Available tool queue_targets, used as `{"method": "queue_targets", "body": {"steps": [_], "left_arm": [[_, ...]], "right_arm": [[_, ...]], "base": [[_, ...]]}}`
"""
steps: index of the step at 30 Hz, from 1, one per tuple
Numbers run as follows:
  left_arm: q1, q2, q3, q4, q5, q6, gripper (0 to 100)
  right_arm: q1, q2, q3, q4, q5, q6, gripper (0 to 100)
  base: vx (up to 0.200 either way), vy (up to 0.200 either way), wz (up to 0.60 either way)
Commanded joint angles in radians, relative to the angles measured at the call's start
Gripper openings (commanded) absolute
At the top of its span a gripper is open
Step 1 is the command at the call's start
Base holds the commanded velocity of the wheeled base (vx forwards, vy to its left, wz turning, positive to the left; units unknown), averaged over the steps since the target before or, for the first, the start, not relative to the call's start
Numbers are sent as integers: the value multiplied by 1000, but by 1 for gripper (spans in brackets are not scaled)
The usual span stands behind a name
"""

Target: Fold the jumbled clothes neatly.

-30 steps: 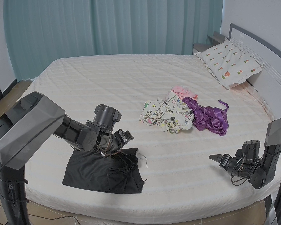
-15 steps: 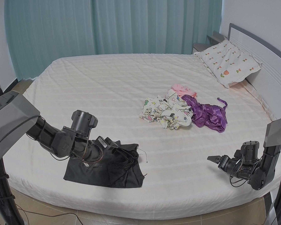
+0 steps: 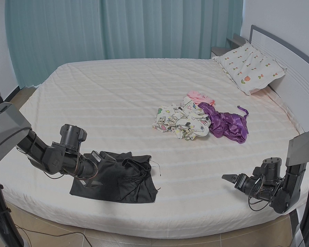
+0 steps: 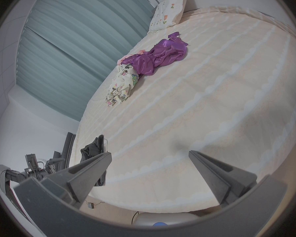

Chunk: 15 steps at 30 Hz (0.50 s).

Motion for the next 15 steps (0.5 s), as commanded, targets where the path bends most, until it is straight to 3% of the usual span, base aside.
{"method": "queue_targets", "body": {"steps": [1,9,15], "left_arm": [[61,0,10,-3,-24,4,100],[113,2,11,-3,-66,7,100],[151,0,13,-3,-87,18,100]], "right_arm": [[29,-2,14,-25,-24,2,100],[78,-8,5,-52,-96,3,100],[179,4,-89,-26,-152,2,100]], "base": [[0,200,0],[0,200,0],[0,200,0]]}}
